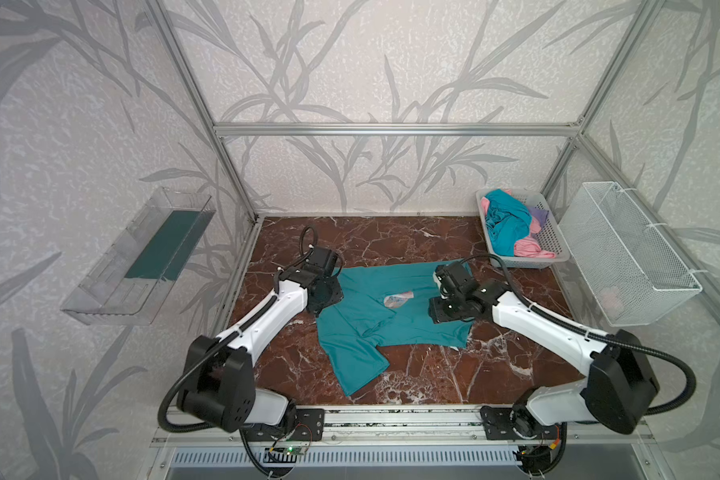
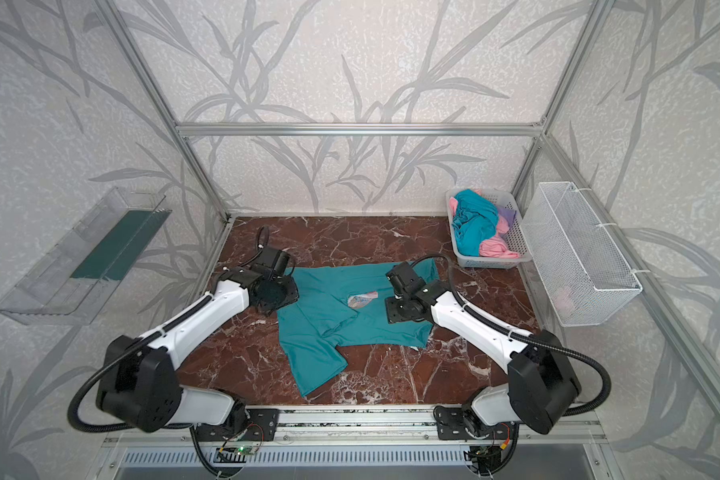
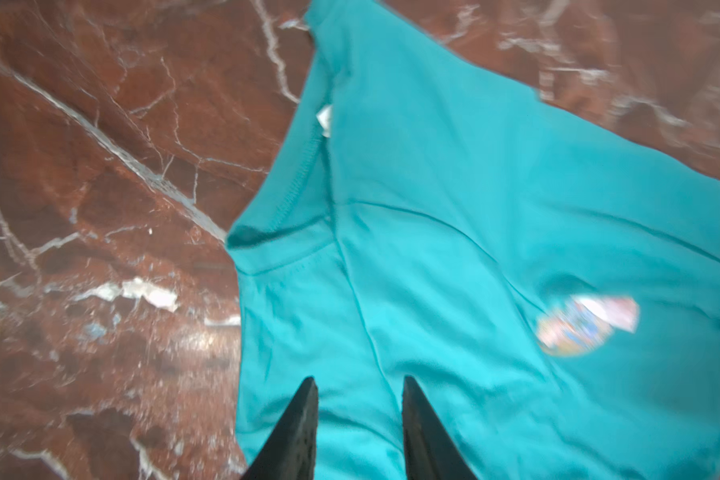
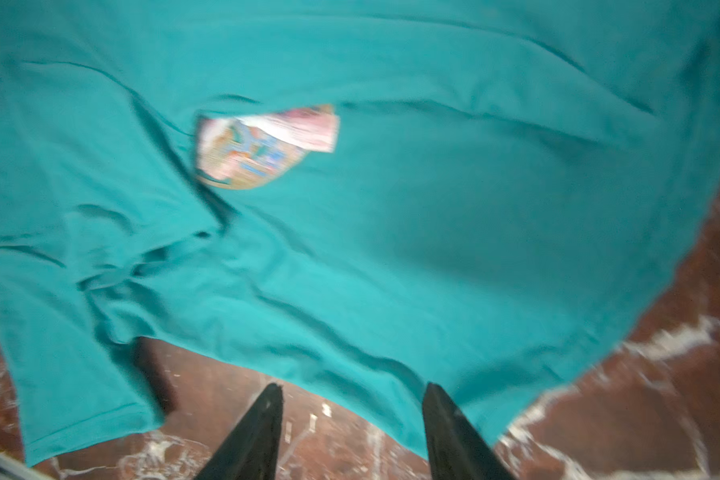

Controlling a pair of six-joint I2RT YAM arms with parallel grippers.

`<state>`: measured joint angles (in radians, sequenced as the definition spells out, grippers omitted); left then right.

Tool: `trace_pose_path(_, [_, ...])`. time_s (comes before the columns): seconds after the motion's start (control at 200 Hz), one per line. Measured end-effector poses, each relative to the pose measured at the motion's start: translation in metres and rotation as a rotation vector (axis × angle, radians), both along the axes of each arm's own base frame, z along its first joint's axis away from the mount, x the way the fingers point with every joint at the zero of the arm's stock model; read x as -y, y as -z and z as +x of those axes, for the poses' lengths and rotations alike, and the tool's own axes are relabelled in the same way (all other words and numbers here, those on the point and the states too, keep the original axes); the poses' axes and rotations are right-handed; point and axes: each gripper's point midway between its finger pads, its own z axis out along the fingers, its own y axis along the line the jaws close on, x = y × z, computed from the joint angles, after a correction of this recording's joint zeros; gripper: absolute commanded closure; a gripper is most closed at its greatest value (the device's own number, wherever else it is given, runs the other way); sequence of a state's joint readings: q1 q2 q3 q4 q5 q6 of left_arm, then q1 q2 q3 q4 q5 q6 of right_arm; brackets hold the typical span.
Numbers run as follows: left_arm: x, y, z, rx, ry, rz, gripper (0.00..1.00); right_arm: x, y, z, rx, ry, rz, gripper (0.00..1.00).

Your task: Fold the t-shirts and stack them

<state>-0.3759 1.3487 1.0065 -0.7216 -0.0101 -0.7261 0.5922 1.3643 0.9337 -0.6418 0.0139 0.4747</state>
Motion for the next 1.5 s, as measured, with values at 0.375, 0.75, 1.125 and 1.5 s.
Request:
trace_pose_path(0.375, [0.045,0.076,-0.153,-0.225,0.26,0.05,0.34,0.074,0.049,-0.061,-0.219,0.254,0.05,0.35])
trace_pose_path(0.75, [0.082,0.11,-0.184,-0.33,0.352,0.133,0.34,0.062,0.063,-0.059,-0.291,0.294,0.187,0.33])
trace_pose_path(1.125, [0.086,0.082,-0.186,-0.311,0.356,0.096,0.34,0.062,0.066,-0.058,-0.296,0.296,0.195,0.33])
trace_pose_path(1.5, [0.061,0.11,-0.205,-0.393,0.301,0.138,0.32,0.061,0.066,-0.056,-0.293,0.296,0.201,0.4])
